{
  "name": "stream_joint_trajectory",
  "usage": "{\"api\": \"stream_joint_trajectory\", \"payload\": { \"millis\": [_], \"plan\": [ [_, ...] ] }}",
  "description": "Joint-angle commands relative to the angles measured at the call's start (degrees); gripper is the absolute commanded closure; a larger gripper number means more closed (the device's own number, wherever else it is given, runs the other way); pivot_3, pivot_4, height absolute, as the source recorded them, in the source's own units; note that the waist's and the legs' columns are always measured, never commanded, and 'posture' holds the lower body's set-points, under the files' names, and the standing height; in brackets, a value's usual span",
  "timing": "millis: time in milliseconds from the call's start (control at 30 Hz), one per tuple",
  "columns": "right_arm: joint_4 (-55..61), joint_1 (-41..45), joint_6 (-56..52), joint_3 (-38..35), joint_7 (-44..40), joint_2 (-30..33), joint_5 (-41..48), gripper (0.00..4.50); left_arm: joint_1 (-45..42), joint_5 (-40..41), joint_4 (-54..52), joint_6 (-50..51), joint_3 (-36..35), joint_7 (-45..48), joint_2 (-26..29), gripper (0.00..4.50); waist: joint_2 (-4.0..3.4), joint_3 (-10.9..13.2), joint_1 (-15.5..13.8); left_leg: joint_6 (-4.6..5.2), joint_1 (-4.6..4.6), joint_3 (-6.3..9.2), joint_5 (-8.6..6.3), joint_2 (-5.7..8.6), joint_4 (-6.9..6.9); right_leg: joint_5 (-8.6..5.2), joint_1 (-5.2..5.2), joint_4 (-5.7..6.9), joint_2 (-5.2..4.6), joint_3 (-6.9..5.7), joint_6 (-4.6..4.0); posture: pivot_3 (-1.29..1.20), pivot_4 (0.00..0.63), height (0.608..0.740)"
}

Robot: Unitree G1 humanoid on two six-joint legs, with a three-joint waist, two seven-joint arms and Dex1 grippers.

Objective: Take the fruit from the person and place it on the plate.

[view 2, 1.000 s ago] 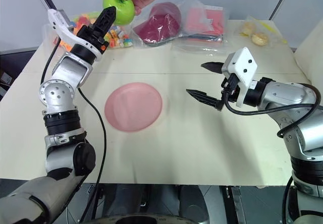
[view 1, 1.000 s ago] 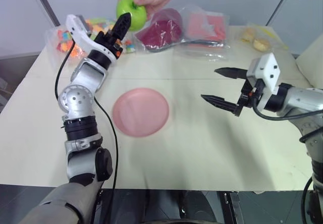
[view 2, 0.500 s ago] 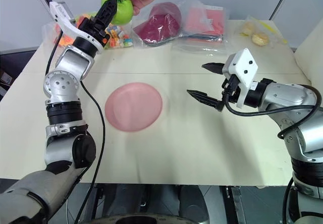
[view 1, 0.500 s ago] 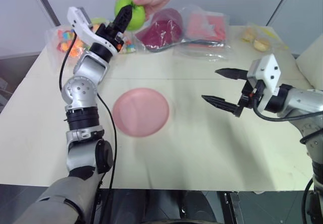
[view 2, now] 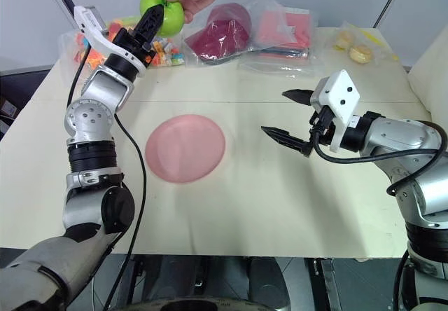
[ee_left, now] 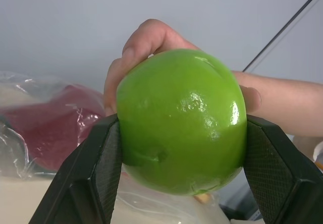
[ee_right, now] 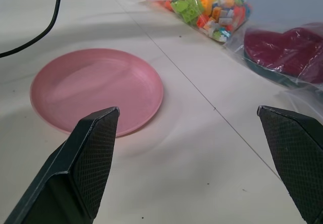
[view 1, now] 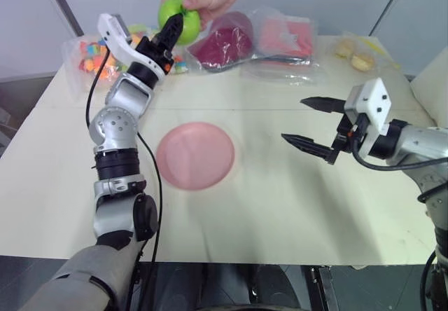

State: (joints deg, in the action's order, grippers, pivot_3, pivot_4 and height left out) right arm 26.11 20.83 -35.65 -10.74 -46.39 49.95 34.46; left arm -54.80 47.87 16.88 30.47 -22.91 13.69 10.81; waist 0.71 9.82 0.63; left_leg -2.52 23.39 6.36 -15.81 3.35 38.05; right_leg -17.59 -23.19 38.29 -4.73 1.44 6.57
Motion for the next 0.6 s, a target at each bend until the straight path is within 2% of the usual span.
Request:
{"api": "stream_joint_trajectory", "payload": {
  "millis": [33,200,333,500,600],
  "plan": [
    [1.9,0.4,1.3,-2.2,0.3,0.5,-0.2,0.00,-1.6,0.1,-1.2,-0.6,-0.2,0.4,0.4,1.68,0.00,0.0,0.0,0.00,0.00,0.00,0.00,0.00,0.00,0.00,0.00,0.00,0.00,0.00,0.00,0.00,0.150,0.740],
    [2.4,0.3,1.0,-2.2,0.5,0.5,0.0,0.00,1.1,1.1,-4.9,3.8,0.8,0.6,1.7,1.68,0.00,0.0,0.0,0.00,0.00,0.00,0.00,0.00,0.00,0.00,0.00,0.00,0.00,0.00,0.00,0.00,0.150,0.740],
    [2.9,0.2,0.7,-1.9,0.8,0.2,0.3,0.00,6.6,1.1,-12.1,10.7,4.3,3.1,5.4,1.68,0.00,0.0,0.3,0.00,-0.01,0.00,0.00,-0.02,-0.02,0.00,-0.03,0.02,0.02,0.02,0.00,0.00,0.150,0.740],
    [4.0,-0.6,0.1,-0.7,1.2,-0.8,1.1,0.00,17.1,1.0,-25.4,21.1,10.6,9.8,16.9,1.68,-0.02,0.0,0.4,0.00,-0.01,-0.01,0.00,-0.03,-0.08,0.00,-0.08,0.05,0.03,0.07,0.00,0.00,0.150,0.740],
    [4.4,-2.1,0.5,-0.3,1.2,-1.7,1.1,0.00,21.5,3.0,-31.0,25.6,10.7,12.3,22.2,1.68,-0.01,0.0,0.0,-0.02,0.00,0.01,0.01,-0.03,-0.05,0.00,-0.05,0.04,0.01,0.06,0.00,0.00,0.150,0.740]
  ]
}}
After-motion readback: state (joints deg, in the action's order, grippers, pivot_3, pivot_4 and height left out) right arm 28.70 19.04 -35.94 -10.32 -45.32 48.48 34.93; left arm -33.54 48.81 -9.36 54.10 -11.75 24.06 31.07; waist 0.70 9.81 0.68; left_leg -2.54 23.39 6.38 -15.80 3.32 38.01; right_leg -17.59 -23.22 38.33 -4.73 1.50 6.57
